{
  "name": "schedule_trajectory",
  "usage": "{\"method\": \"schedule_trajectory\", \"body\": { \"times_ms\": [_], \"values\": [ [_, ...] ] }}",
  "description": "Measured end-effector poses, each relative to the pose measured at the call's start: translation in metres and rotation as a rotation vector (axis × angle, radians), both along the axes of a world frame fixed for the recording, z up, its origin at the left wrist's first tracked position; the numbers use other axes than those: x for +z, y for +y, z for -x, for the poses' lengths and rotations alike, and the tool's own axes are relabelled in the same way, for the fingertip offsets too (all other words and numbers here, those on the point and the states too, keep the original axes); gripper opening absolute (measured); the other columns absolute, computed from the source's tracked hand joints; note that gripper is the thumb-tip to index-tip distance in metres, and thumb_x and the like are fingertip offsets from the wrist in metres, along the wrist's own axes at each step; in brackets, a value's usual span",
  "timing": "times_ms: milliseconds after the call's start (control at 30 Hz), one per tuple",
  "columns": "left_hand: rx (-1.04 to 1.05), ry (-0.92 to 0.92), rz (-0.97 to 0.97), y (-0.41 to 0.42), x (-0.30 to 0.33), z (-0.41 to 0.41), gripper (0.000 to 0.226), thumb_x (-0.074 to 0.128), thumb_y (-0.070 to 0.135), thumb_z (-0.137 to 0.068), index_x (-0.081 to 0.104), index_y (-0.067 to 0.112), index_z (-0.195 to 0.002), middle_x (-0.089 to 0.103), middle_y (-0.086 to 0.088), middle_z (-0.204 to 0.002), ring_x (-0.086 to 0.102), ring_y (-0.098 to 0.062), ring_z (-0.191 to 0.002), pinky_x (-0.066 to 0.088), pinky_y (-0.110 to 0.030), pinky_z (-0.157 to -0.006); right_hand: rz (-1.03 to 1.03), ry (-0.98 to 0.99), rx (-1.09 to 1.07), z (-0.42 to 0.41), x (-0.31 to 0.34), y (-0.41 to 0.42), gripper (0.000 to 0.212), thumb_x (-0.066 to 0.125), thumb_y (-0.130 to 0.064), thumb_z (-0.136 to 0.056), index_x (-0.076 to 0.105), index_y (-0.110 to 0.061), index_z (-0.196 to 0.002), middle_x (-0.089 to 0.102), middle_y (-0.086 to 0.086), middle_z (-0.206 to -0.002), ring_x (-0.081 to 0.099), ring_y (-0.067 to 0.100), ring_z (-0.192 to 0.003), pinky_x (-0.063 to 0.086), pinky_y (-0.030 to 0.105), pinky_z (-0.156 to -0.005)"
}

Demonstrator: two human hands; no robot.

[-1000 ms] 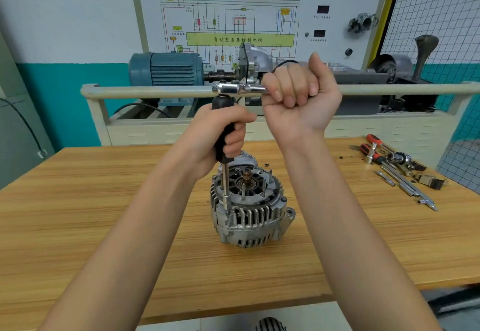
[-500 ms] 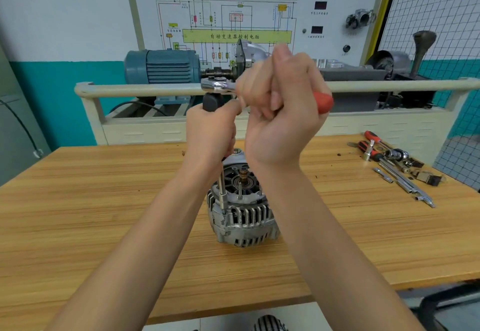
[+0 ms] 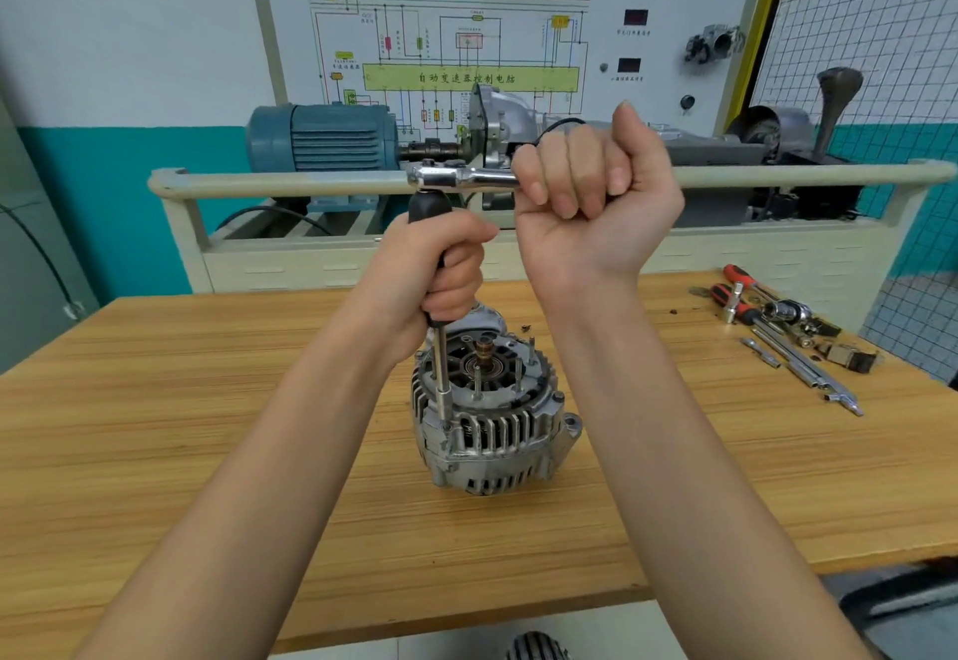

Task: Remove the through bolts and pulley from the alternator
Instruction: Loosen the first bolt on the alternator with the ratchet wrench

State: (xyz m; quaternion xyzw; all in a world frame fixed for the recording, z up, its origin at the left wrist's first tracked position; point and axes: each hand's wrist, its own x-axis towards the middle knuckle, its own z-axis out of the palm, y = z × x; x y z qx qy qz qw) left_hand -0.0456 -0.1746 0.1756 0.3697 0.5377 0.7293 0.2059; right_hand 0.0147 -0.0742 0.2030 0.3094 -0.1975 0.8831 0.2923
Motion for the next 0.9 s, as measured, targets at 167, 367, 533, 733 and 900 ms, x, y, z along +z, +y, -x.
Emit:
{"method": "schedule_trajectory", "body": {
  "times_ms": [167, 367, 533, 733, 900],
  "values": [
    [0.462, 0.003, -0.086, 0.014, -0.003, -0.01, 0.042, 0.053, -0.001, -0.085, 0.032, 0.018, -0.054, 0.027, 0.009, -0.036, 0.02, -0.008, -0.032, 0.019, -0.014, -0.035, -0.248, 0.152, -0.55, -0.006, -0.006, -0.039, 0.038, 0.041, 0.003, -0.084, 0.041, -0.021, -0.054, 0.031, -0.005, -0.039, 0.025, 0.01, -0.037, 0.02, 0.029, -0.046],
    [0.362, 0.059, -0.078, 0.007, -0.004, -0.007, 0.039, 0.056, -0.001, -0.084, 0.035, 0.017, -0.056, 0.028, 0.006, -0.039, 0.021, -0.011, -0.034, 0.02, -0.017, -0.037, -0.254, 0.17, -0.357, -0.003, 0.0, -0.023, 0.049, 0.04, -0.002, -0.084, 0.036, -0.019, -0.038, 0.029, -0.005, -0.034, 0.021, 0.009, -0.034, 0.018, 0.026, -0.045],
    [-0.06, 0.149, -0.007, -0.006, 0.0, 0.003, 0.036, 0.058, 0.012, -0.079, 0.043, 0.016, -0.046, 0.034, 0.002, -0.038, 0.028, -0.013, -0.031, 0.027, -0.018, -0.038, 0.017, -0.018, 0.177, 0.005, 0.002, 0.009, 0.049, 0.042, -0.014, -0.083, 0.034, -0.015, -0.035, 0.025, -0.003, -0.031, 0.013, 0.012, -0.035, 0.023, 0.023, -0.04],
    [-0.046, 0.05, -0.065, 0.004, -0.002, -0.002, 0.047, 0.055, 0.016, -0.084, 0.036, 0.021, -0.042, 0.025, 0.007, -0.034, 0.018, -0.007, -0.026, 0.016, -0.013, -0.033, 0.039, 0.004, 0.063, -0.003, -0.004, 0.006, 0.047, 0.043, -0.013, -0.083, 0.035, -0.017, -0.036, 0.025, -0.004, -0.033, 0.023, 0.01, -0.032, 0.025, 0.022, -0.04],
    [0.426, 0.059, -0.111, 0.014, -0.002, -0.011, 0.048, 0.052, 0.0, -0.087, 0.031, 0.02, -0.049, 0.026, 0.008, -0.038, 0.019, -0.009, -0.032, 0.018, -0.013, -0.037, -0.207, 0.155, -0.502, -0.009, -0.008, -0.036, 0.044, 0.041, 0.001, -0.084, 0.039, -0.02, -0.046, 0.03, -0.005, -0.039, 0.025, 0.01, -0.036, 0.021, 0.03, -0.046]
  ]
}}
